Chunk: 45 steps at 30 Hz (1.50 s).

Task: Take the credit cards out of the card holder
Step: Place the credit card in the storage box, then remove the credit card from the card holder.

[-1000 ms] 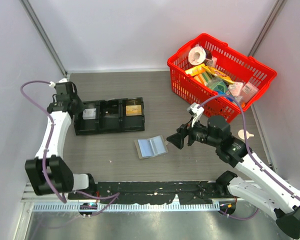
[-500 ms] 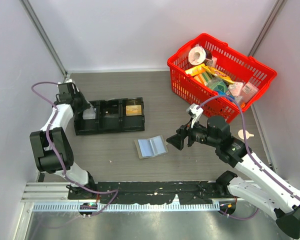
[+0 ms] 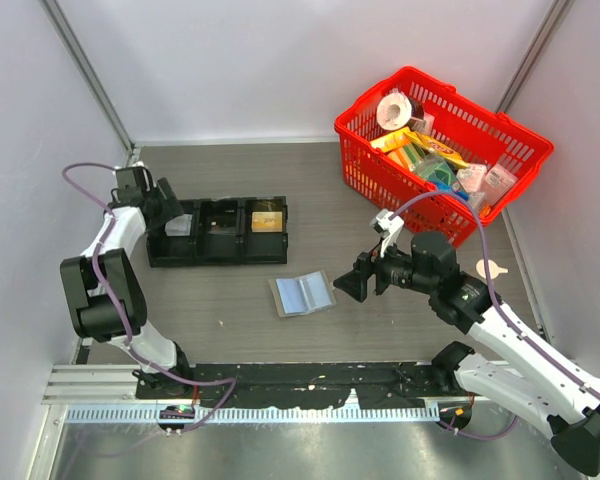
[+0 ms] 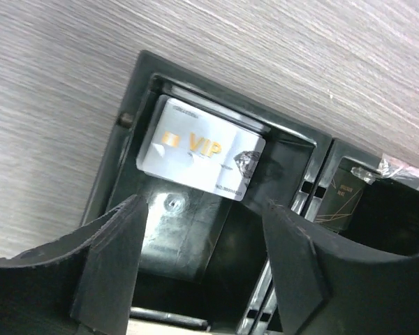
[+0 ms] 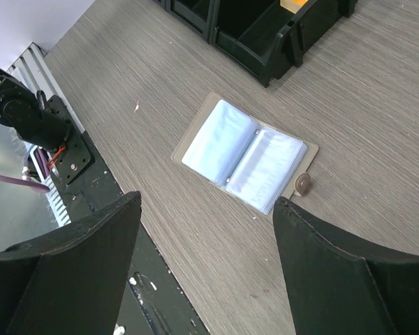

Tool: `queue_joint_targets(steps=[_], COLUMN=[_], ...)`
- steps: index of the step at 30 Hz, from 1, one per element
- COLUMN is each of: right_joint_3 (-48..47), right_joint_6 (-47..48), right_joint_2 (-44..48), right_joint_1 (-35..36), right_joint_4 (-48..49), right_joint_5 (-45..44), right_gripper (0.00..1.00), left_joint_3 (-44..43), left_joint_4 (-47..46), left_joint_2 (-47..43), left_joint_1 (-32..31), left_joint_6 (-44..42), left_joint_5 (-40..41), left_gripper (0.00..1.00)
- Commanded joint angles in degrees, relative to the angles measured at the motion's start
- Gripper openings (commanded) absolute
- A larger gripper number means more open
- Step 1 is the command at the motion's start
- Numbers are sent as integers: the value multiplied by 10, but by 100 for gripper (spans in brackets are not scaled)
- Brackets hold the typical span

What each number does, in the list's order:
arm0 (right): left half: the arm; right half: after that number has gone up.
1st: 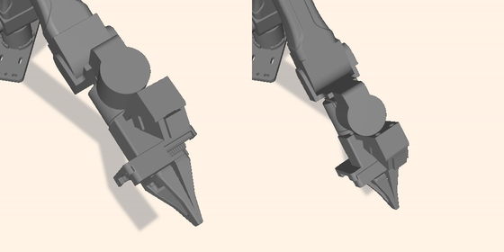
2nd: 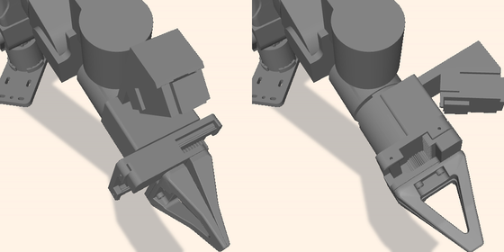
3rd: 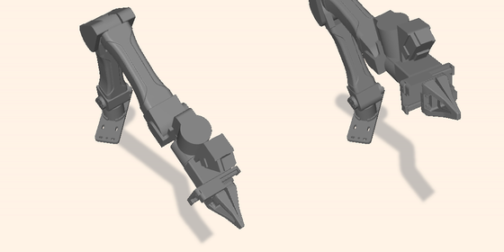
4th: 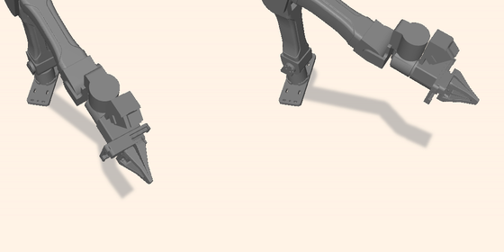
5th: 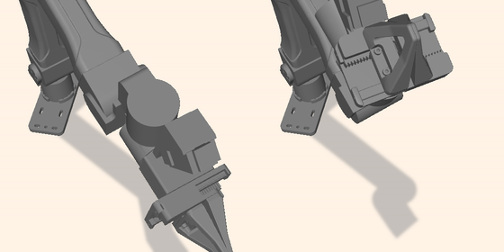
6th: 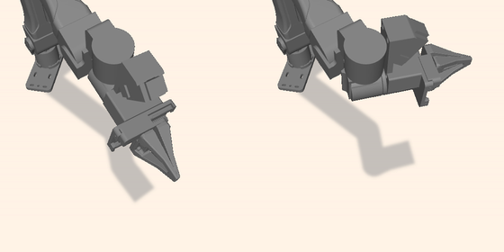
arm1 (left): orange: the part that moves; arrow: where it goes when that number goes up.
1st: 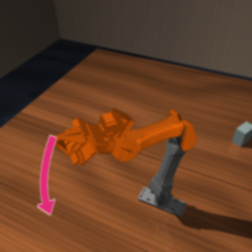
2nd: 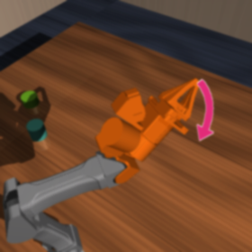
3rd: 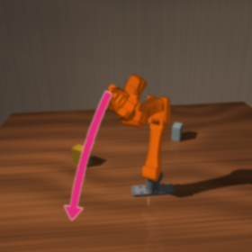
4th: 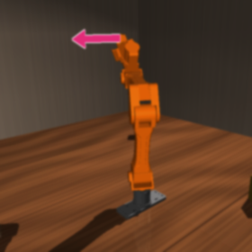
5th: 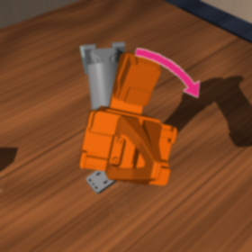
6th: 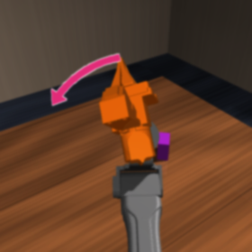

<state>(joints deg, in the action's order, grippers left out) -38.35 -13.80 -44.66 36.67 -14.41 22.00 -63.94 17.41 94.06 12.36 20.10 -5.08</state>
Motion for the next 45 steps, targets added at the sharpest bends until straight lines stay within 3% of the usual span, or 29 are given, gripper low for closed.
queue_joint_targets(steps=[1, 5, 9, 19, 26, 29, 36, 45], right_joint_3=[-26, -35, -40, -64, -81, -85, -80, -63], right_joint_6=[8, 5, -4, -36, -57, -64, -72, -82], right_joint_2=[-2, -15, -35, -154, -224, -262, -337, -402], right_joint_1=[2, 2, 3, 51, 76, 77, 82, 83], right_joint_4=[1, -11, -13, -9, 11, 20, 50, 82], right_joint_5=[-15, -27, -33, -78, -121, -106, -116, -115], right_gripper=[80, 80, 80, 74, 65, 60, 53, 53], left_joint_3=[-52, -65, -67, 89, 159, 159, 185, 267], left_joint_4=[38, 75, 127, 82, 1, -13, -22, -16], left_joint_2=[-66, -117, -179, -343, -315, -261, -181, -135], left_joint_1=[2, -20, -73, -368, -554, -586, -612, -624], left_joint_6=[-8, 11, 48, 220, 275, 275, 282, 322], left_joint_5=[65, 77, 68, 67, 117, 122, 129, 136], left_gripper=[74, 84, 85, 76, 62, 55, 29, 19])
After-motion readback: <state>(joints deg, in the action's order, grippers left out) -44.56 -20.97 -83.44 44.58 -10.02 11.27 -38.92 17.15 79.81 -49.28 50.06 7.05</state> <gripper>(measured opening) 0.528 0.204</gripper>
